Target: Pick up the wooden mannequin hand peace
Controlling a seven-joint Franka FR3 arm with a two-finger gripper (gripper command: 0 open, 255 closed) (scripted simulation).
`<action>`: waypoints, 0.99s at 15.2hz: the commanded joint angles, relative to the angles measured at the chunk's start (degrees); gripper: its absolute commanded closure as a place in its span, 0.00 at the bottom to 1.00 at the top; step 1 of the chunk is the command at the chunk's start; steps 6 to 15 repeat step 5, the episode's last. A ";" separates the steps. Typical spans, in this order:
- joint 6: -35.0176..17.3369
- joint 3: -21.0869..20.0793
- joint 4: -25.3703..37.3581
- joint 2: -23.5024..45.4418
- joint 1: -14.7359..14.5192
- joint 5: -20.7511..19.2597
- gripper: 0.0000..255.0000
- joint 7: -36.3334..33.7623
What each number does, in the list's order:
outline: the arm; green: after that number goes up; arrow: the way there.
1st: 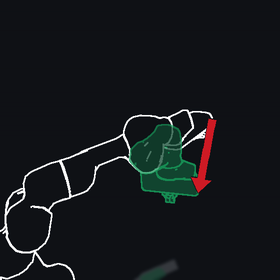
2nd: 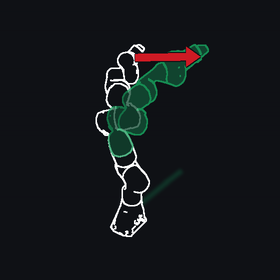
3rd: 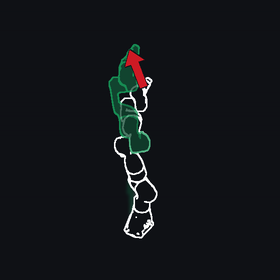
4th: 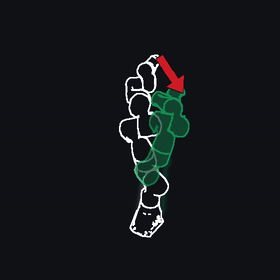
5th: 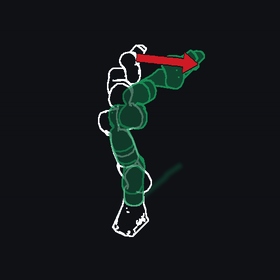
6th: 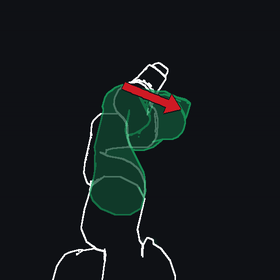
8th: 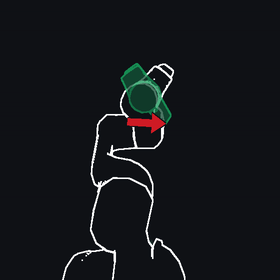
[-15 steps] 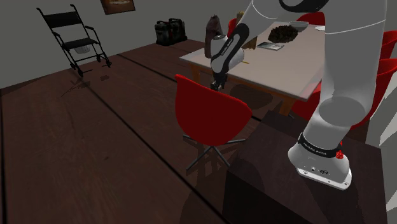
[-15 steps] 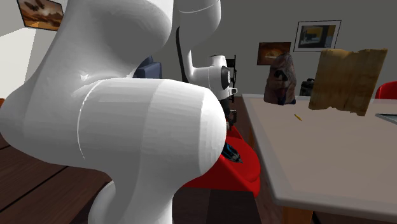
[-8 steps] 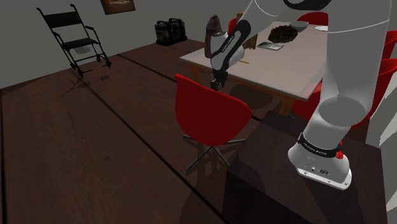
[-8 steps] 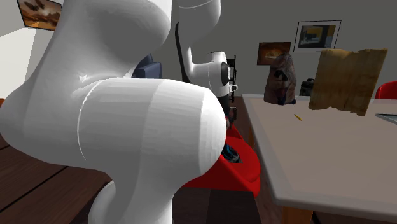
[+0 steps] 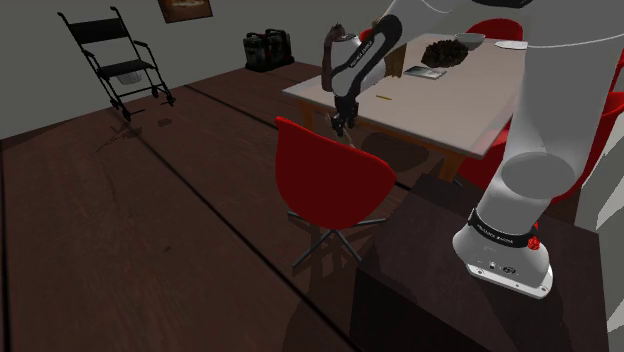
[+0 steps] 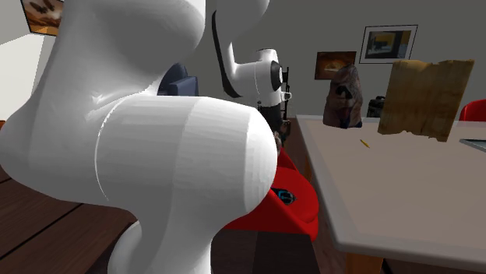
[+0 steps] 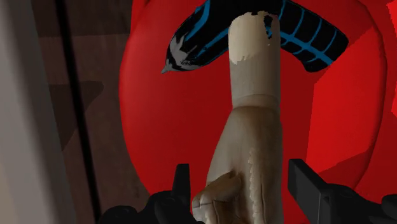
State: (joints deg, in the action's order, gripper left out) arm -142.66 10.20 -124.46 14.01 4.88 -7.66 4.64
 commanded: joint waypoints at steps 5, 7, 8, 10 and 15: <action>2.95 0.07 0.75 -2.24 -0.05 -0.08 1.00 0.32; 2.95 0.07 0.75 -2.24 -0.05 -0.08 1.00 0.32; 2.95 0.07 0.75 -2.24 -0.05 -0.08 1.00 0.32; 2.95 0.07 0.75 -2.24 -0.05 -0.08 1.00 0.32; 2.95 0.07 0.75 -2.24 -0.05 -0.08 1.00 0.32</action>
